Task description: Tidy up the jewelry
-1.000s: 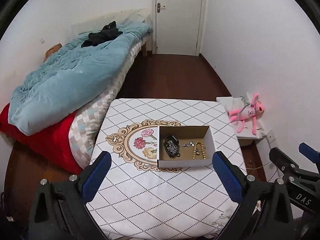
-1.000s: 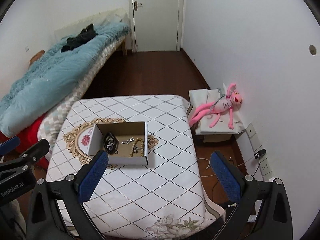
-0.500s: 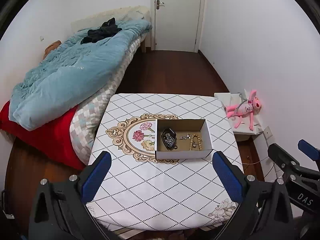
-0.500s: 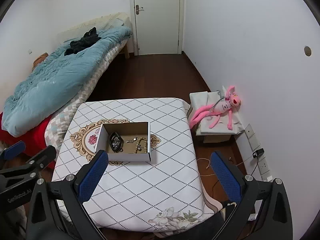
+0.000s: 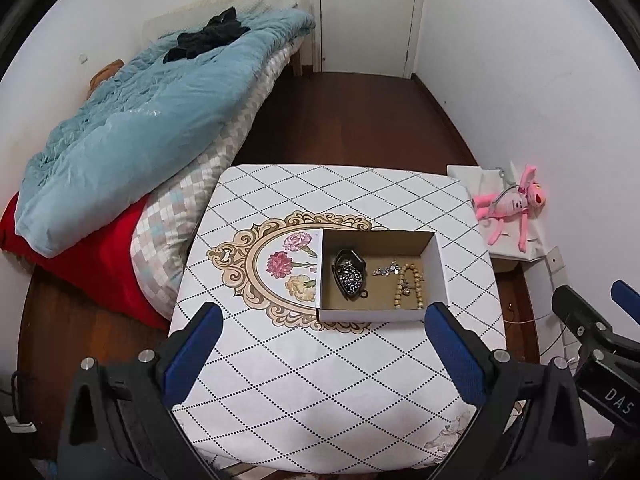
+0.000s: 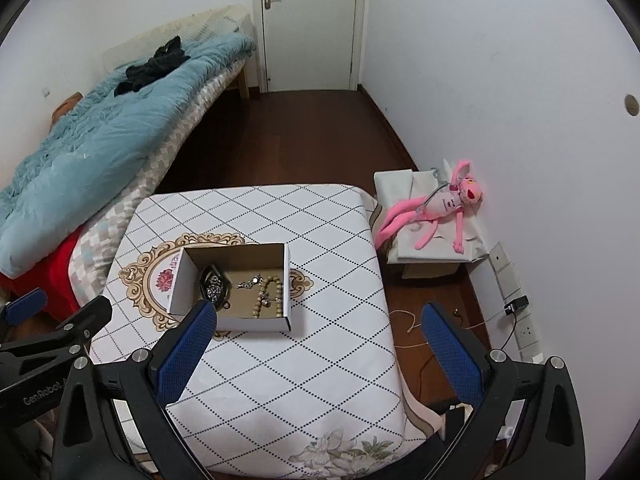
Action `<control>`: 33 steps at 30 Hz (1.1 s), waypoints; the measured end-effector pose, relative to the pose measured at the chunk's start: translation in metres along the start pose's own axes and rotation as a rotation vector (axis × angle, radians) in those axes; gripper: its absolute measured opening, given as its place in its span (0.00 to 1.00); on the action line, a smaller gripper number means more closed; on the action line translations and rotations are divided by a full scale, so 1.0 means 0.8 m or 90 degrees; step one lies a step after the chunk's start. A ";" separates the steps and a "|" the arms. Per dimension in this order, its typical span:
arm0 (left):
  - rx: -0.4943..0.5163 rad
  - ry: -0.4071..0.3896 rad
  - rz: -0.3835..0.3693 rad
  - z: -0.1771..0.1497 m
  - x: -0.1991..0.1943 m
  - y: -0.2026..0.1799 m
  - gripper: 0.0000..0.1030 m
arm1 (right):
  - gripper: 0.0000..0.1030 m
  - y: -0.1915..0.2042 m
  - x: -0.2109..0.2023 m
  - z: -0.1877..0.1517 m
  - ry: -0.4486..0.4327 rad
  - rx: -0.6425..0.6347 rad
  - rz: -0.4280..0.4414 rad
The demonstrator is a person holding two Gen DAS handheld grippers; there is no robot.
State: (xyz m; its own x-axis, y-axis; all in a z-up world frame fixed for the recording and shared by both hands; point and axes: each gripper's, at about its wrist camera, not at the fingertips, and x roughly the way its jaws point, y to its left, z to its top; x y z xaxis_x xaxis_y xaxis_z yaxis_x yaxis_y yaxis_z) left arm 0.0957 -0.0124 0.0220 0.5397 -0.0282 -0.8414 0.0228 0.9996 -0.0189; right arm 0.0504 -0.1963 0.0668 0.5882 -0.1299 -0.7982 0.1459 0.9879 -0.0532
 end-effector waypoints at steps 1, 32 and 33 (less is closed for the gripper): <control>0.001 0.005 0.001 0.002 0.004 -0.001 1.00 | 1.00 0.001 0.006 0.002 0.007 -0.002 -0.001; 0.016 0.034 0.022 0.008 0.032 -0.003 1.00 | 1.00 0.013 0.069 0.004 0.079 -0.023 0.004; 0.016 0.034 0.022 0.008 0.032 -0.003 1.00 | 1.00 0.014 0.069 0.003 0.079 -0.024 0.004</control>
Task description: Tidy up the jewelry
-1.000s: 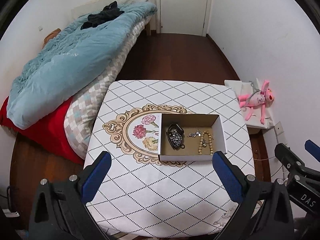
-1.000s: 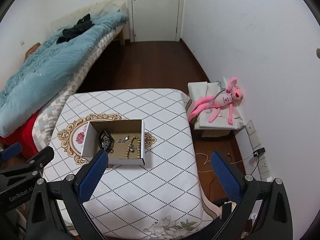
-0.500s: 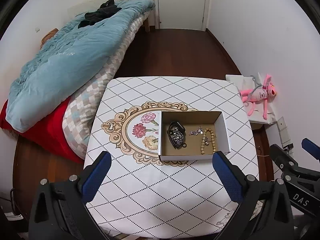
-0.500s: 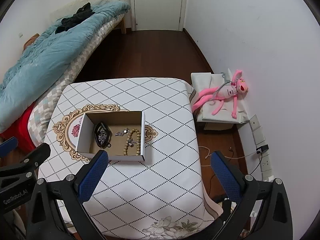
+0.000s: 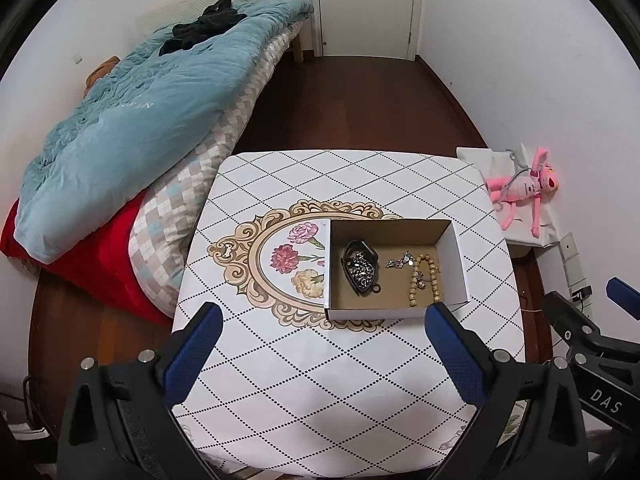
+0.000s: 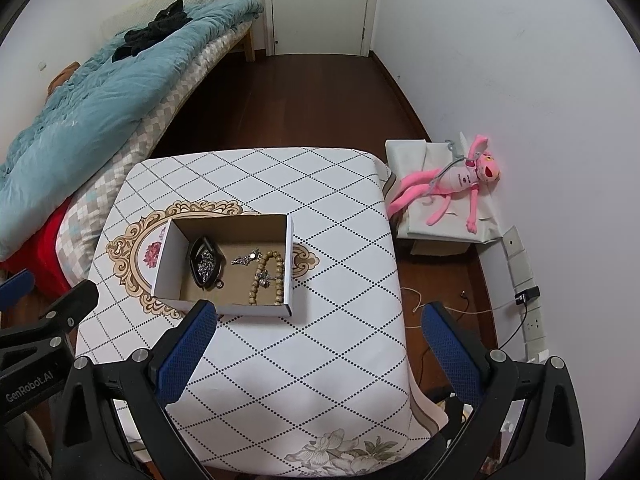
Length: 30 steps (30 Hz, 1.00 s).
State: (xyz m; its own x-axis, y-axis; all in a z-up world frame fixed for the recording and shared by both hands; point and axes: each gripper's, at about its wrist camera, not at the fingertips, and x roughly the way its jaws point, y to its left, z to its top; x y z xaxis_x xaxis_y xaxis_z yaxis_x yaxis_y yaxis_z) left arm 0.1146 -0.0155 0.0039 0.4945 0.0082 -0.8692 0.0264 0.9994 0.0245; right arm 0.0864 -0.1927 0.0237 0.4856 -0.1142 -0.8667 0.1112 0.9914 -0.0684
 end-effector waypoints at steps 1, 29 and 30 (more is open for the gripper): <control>0.000 0.001 0.000 -0.001 0.000 0.000 1.00 | 1.00 0.001 0.000 0.000 0.001 -0.001 0.000; 0.003 -0.002 0.009 -0.008 0.001 0.011 1.00 | 1.00 0.003 -0.004 0.003 0.005 -0.010 0.013; 0.003 -0.001 0.011 -0.007 0.001 0.011 1.00 | 1.00 0.004 -0.004 0.003 0.005 -0.010 0.012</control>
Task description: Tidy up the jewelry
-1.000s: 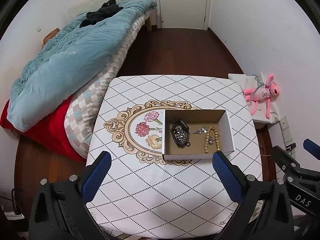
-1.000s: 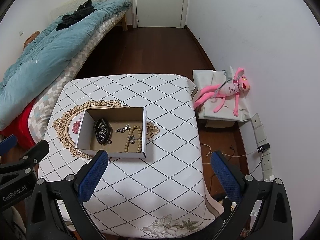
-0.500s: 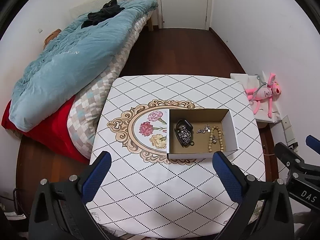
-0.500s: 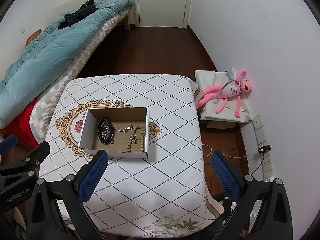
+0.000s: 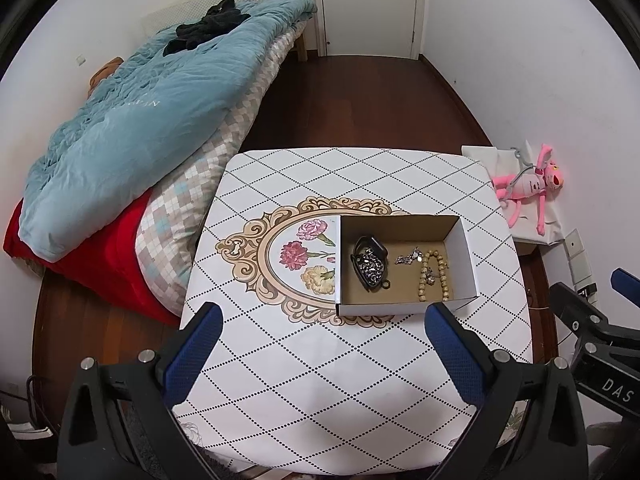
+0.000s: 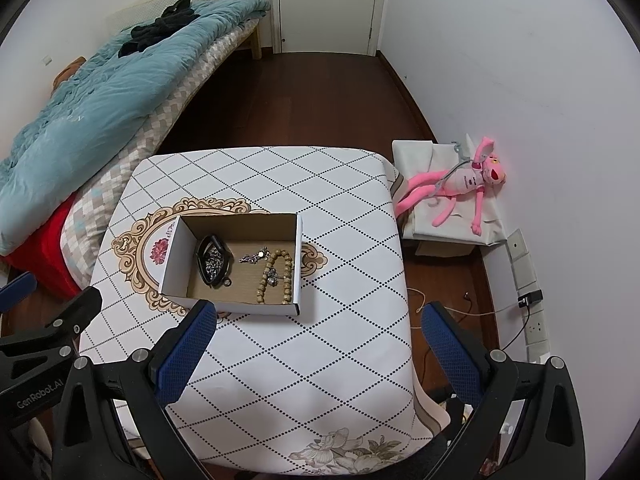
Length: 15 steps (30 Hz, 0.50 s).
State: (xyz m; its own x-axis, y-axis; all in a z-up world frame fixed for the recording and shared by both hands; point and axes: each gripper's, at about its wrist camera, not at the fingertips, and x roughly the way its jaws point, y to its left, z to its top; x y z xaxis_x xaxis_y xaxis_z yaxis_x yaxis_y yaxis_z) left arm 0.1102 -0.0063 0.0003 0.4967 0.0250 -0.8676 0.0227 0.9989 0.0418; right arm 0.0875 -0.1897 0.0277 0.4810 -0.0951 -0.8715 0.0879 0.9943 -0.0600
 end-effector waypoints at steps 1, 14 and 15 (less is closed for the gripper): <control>-0.001 0.000 -0.001 0.000 0.000 0.001 1.00 | 1.00 0.000 -0.001 0.000 0.000 0.000 0.000; -0.003 -0.002 0.002 -0.001 -0.001 0.003 1.00 | 1.00 0.000 0.000 -0.001 0.001 -0.003 0.000; -0.004 -0.002 0.001 -0.001 -0.002 0.003 1.00 | 1.00 0.001 0.001 0.000 0.002 -0.004 0.000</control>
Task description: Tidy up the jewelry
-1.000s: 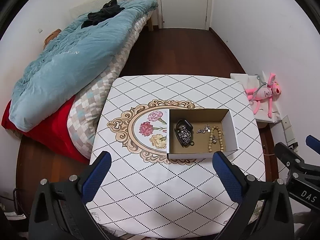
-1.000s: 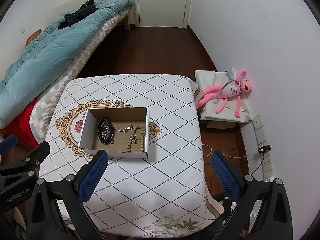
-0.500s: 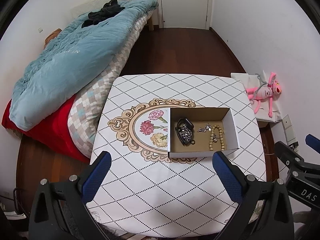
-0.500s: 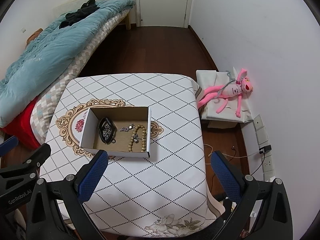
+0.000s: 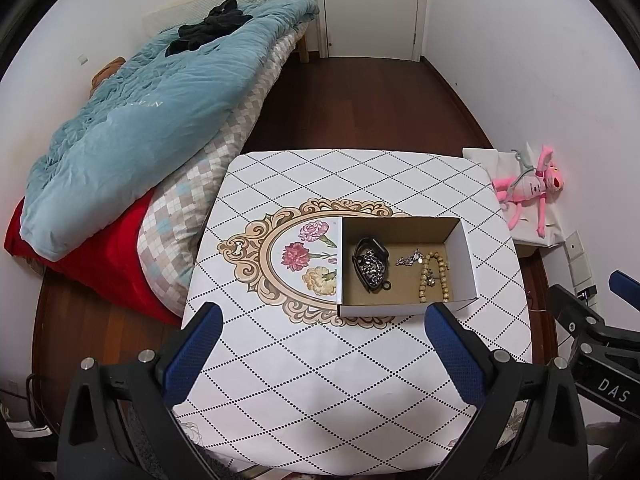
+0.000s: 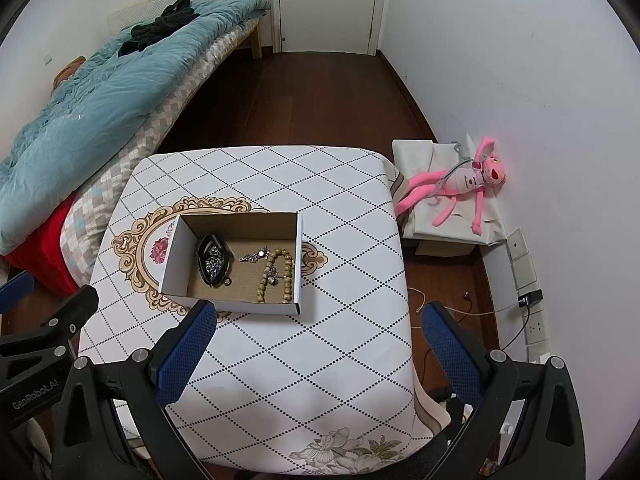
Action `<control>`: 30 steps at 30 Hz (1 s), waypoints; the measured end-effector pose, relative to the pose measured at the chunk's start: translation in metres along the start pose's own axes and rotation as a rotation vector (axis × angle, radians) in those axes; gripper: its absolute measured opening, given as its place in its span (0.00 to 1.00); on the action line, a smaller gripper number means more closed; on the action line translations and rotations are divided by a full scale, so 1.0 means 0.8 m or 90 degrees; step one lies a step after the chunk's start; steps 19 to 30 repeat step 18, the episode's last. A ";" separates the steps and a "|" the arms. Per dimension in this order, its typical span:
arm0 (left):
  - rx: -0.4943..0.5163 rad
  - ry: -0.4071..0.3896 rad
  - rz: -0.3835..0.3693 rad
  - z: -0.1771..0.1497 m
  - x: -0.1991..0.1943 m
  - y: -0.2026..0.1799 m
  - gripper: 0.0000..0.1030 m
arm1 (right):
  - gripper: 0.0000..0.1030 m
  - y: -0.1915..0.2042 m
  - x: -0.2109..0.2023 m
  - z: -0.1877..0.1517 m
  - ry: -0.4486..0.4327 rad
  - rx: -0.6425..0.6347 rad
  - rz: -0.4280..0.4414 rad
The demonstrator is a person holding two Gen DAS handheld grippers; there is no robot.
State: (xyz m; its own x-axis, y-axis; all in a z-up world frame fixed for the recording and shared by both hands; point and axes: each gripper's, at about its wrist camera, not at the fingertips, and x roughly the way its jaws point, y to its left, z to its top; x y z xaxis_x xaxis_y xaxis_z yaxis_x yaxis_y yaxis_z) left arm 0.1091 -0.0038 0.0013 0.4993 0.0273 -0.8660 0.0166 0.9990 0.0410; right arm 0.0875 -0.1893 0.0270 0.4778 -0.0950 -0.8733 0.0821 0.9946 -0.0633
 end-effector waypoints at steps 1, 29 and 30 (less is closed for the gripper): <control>0.001 0.000 -0.001 0.000 0.000 -0.001 1.00 | 1.00 0.000 0.000 0.000 0.001 0.000 0.001; 0.000 -0.002 -0.001 0.004 -0.005 -0.004 1.00 | 1.00 -0.001 0.000 0.001 0.003 -0.002 0.000; 0.000 -0.002 -0.001 0.004 -0.005 -0.004 1.00 | 1.00 -0.001 0.000 0.001 0.003 -0.002 0.000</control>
